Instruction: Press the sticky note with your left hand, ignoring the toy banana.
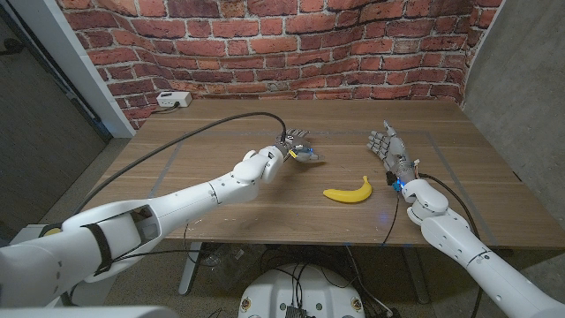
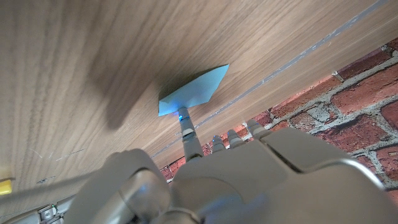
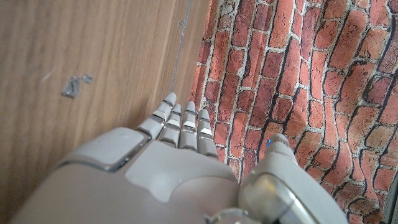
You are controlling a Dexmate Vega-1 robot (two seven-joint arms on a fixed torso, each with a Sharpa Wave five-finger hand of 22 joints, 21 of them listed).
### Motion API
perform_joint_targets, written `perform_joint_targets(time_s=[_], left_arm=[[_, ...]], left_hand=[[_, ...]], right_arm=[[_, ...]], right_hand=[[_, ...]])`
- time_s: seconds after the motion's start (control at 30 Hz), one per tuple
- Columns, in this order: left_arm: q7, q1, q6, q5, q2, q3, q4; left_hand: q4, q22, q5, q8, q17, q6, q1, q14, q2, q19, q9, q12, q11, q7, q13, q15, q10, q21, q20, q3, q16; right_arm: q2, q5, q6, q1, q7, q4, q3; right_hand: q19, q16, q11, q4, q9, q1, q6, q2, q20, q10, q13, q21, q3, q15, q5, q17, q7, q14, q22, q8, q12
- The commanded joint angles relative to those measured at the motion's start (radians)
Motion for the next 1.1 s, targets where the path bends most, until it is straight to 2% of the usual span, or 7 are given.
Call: perform_joint_targets(time_s=[0.03, 0.57, 1.1], left_arm=[[0.003, 0.014, -0.003, -0.026, -0.011, 0.004, -0.01], [-0.018, 0.039, 0.061, -0.045, 0.012, -0.01, -0.064], [-0.036, 0.034, 0.063, -0.033, 0.009, 0.006, -0.11]], left_hand=[[0.0, 0.004, 0.005, 0.0, 0.002, 0.012, 0.009, -0.243, 0.003, -0.241, 0.006, 0.008, 0.001, 0.0, 0.003, 0.004, -0.164, 0.006, 0.005, -0.004, 0.004], [-0.001, 0.004, 0.005, 0.001, 0.002, 0.016, 0.013, -0.24, 0.006, -0.241, 0.006, 0.009, 0.001, 0.007, 0.003, 0.004, -0.16, 0.007, 0.005, -0.006, 0.005], [-0.002, 0.004, 0.006, 0.002, 0.002, 0.025, 0.019, -0.236, 0.012, -0.236, 0.006, 0.011, 0.001, 0.009, 0.003, 0.004, -0.155, 0.01, 0.005, -0.006, 0.006]], right_arm=[[-0.007, 0.007, 0.0, 0.006, 0.013, 0.006, 0.006], [0.001, 0.013, 0.004, 0.015, 0.022, 0.022, 0.003], [0.01, 0.016, 0.017, 0.022, 0.033, 0.037, 0.0]], right_hand=[[0.007, -0.004, 0.0, -0.003, 0.005, -0.007, 0.001, 0.002, 0.001, 0.009, 0.003, -0.004, -0.004, 0.0, -0.001, 0.003, 0.0, 0.011, 0.004, 0.002, 0.0], [0.008, -0.003, 0.001, -0.003, 0.005, -0.008, 0.001, 0.003, 0.001, 0.01, 0.003, -0.007, -0.005, -0.001, 0.0, 0.003, 0.0, 0.012, 0.004, 0.002, 0.0], [0.01, -0.003, 0.001, -0.003, 0.005, -0.009, 0.001, 0.004, 0.001, 0.014, 0.003, -0.01, -0.005, -0.001, 0.0, 0.003, -0.001, 0.013, 0.004, 0.003, 0.002]])
